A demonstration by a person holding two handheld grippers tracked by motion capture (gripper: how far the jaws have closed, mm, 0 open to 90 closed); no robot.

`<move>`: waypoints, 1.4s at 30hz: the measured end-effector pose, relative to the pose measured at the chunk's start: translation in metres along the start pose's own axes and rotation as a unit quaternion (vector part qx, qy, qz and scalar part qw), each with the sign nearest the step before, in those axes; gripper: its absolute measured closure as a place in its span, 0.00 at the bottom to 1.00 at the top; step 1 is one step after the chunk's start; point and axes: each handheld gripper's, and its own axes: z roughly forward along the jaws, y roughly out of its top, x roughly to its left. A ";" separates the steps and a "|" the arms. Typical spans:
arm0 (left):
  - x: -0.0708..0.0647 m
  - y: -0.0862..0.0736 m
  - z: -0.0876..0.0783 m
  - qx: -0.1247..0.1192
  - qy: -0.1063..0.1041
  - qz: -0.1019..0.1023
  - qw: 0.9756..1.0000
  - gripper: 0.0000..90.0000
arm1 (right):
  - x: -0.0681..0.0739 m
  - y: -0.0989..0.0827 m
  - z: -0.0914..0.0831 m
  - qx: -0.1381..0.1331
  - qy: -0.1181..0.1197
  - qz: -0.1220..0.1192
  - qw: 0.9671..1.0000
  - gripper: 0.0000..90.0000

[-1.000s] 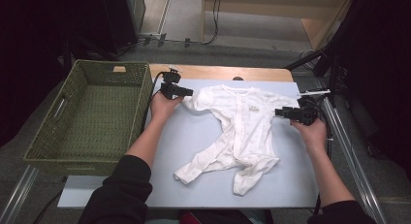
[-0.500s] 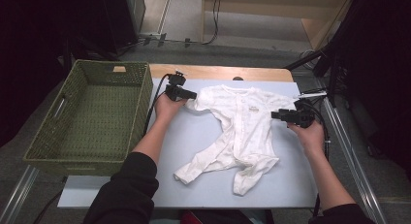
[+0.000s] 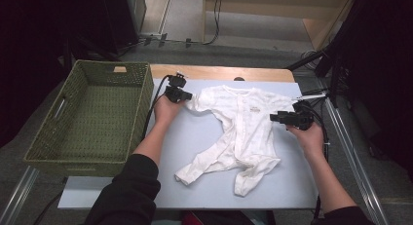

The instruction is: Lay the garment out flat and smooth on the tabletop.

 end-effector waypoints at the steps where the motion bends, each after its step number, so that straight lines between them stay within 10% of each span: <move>1: 0.001 0.001 -0.003 -0.004 -0.004 -0.005 1.000 1.00 | 0.000 0.000 0.000 -0.001 0.001 0.001 1.000 0.50; 21: -0.002 -0.011 -0.067 -0.042 0.003 -0.030 0.999 1.00 | 0.014 0.002 -0.006 -0.012 0.011 -0.014 1.000 0.51; 42: -0.013 -0.037 -0.087 -0.059 0.023 -0.052 0.997 0.98 | 0.041 -0.010 -0.018 -0.017 0.035 -0.043 0.998 0.51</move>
